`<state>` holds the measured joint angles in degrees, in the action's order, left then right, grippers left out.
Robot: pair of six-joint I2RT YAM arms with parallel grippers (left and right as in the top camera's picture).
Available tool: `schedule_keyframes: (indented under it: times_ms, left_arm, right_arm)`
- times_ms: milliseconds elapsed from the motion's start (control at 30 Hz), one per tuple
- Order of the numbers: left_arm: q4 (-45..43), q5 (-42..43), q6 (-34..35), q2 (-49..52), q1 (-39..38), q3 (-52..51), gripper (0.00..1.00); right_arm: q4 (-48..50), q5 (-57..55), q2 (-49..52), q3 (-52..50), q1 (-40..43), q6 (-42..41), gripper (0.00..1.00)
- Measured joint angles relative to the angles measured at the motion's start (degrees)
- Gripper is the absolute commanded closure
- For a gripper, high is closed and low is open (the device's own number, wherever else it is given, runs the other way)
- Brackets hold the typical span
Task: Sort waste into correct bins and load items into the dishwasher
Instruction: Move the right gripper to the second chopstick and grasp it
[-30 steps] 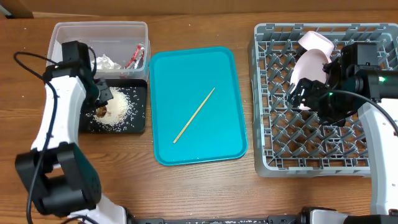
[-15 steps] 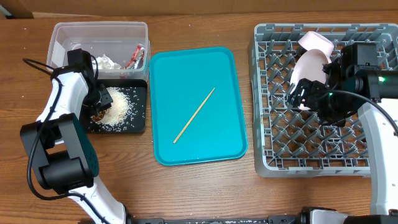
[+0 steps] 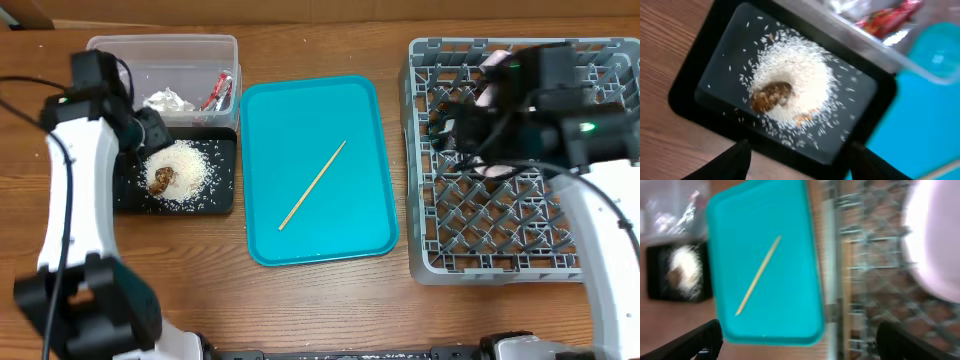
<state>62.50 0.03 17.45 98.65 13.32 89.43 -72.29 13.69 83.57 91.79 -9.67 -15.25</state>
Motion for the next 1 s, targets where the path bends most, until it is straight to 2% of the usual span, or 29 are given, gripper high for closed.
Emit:
schedule_keyframes:
  times_ms: [167,333,433,500,633,800,1000]
  left_arm:
    - [5.8,1.6,0.0,-2.2,-1.4,0.7,0.36]
    - [7.7,1.0,0.0,-1.9,-1.6,0.7,0.35]
    - [7.6,0.8,0.0,-1.9,-1.6,0.7,0.35]
    - [7.6,0.8,0.0,-1.9,-1.6,0.7,0.34]
    - [7.4,0.8,0.0,-1.9,-1.6,0.7,0.34]
    - [7.4,0.6,0.0,-1.9,-1.6,0.7,0.33]
    - [7.4,0.6,0.0,-1.9,-1.6,0.7,0.33]
  right_arm:
    - [6.2,0.4,6.1,0.3,-13.0,-6.4,0.0]
    - [7.3,1.4,20.9,0.6,-22.0,-15.0,0.0]
    - [6.6,1.4,28.0,2.3,-23.5,-18.5,0.01]
    - [7.2,0.4,33.1,7.9,-23.5,-21.8,0.01]
    - [10.8,-4.7,38.0,13.6,-25.0,-26.8,0.01]
    - [10.0,-10.7,43.5,13.6,-27.1,-33.0,0.01]
    - [7.9,-12.7,48.0,13.6,-27.1,-34.6,0.0]
